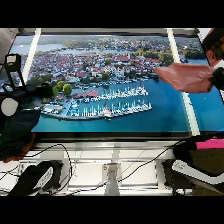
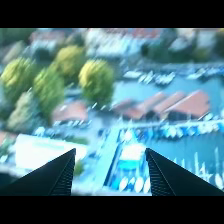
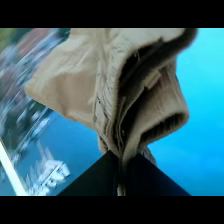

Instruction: Fold the clothes and pants, and hang the long-sleeved shirts on hangers.

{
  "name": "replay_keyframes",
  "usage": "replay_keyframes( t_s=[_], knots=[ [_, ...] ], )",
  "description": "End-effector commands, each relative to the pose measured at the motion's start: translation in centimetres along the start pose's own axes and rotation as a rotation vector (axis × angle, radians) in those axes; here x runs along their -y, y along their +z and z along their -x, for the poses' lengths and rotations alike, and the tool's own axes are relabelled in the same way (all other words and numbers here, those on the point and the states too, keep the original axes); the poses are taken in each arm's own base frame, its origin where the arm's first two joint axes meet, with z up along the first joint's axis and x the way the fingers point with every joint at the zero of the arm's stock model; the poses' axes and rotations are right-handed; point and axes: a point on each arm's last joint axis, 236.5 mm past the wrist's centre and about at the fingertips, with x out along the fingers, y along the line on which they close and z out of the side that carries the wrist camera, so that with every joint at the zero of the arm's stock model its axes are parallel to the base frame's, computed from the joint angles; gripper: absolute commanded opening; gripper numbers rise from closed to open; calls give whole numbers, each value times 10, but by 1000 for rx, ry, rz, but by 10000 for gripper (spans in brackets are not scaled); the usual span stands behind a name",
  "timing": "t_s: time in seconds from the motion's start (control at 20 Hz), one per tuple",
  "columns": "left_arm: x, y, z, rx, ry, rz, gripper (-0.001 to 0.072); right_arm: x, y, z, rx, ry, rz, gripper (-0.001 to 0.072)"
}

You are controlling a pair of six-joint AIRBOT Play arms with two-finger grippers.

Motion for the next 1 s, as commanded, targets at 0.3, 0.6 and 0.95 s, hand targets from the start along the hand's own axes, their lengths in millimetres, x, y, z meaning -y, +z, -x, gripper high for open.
replay_keyframes(
  t_s=[0.3, 0.6, 0.95],
  knots=[
    [-17, -15, 6, -67, 52, 20, 483, 152, -60, 58, 126, -469, -634, 17],
    [-17, -15, 6, -68, 52, 20, 483, 156, -98, 73, 117, -518, -801, 230],
    [-17, -15, 6, -67, 52, 20, 483, 153, -136, 82, -61, -581, -724, 682]
  ],
)
